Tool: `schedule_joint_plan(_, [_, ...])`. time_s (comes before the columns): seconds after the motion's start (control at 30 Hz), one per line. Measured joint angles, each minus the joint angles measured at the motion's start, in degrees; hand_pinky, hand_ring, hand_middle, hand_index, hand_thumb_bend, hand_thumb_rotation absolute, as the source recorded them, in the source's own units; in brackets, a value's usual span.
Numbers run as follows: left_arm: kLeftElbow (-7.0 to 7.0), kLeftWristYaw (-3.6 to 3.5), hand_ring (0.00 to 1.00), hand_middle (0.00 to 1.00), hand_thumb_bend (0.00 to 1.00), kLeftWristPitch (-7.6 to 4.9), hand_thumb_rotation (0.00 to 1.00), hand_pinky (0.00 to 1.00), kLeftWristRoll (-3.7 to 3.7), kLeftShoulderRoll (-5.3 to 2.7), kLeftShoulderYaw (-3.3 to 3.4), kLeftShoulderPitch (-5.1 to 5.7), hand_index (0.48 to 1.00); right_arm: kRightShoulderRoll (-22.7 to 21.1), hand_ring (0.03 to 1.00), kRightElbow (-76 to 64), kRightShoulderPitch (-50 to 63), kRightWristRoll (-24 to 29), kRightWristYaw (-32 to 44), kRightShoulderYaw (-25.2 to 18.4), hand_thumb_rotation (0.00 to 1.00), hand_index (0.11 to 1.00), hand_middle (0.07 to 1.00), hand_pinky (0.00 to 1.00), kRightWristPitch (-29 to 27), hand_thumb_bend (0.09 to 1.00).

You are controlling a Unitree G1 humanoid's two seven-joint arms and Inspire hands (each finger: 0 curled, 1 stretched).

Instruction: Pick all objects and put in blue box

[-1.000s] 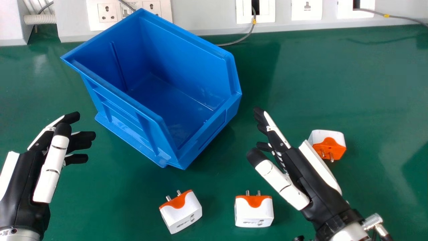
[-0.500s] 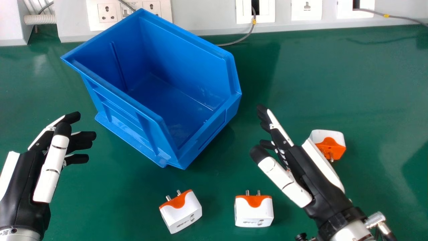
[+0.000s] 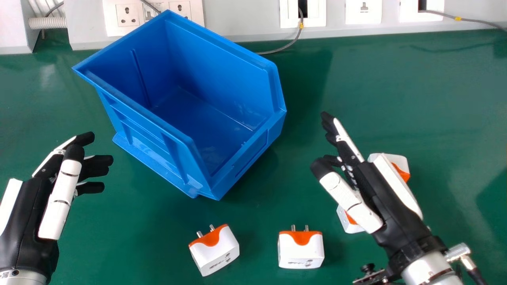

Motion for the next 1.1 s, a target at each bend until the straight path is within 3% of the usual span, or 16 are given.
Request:
schedule_joint_plan(0.23, [-0.01, -0.01, 0.72, 0.71, 0.57, 0.01, 0.96, 0.67, -0.03, 0.02, 0.02, 0.01, 0.832, 0.0, 0.983, 0.1, -0.9, -0.4, -2.2, -2.0, 1.0, 0.978, 1.0, 0.88, 0.0, 0.367])
schedule_joint_plan(0.6, [-0.51, -0.11, 0.72, 0.71, 0.56, 0.4, 0.95, 0.67, -0.17, 0.05, 0.24, 0.5, 0.831, 0.0, 0.979, 0.2, -1.1, -2.6, -5.1, -3.5, 1.0, 0.975, 1.0, 0.88, 0.0, 0.384])
schedule_joint_plan(0.83, [-0.73, -0.53, 0.72, 0.71, 0.56, 0.41, 0.95, 0.67, -1.19, 0.05, 0.69, 0.73, 0.83, -0.2, 0.98, 0.2, -1.1, -2.6, -5.6, -4.9, 1.0, 0.976, 1.0, 0.89, 0.0, 0.374])
schedule_joint_plan(1.1, [-1.82, -0.56, 0.73, 0.71, 0.59, 0.89, 0.95, 0.67, -1.17, -0.08, 0.57, 1.47, 0.828, -0.9, 0.977, 0.7, -1.2, -2.6, -6.5, -7.1, 1.0, 0.974, 0.999, 0.89, 0.0, 0.356])
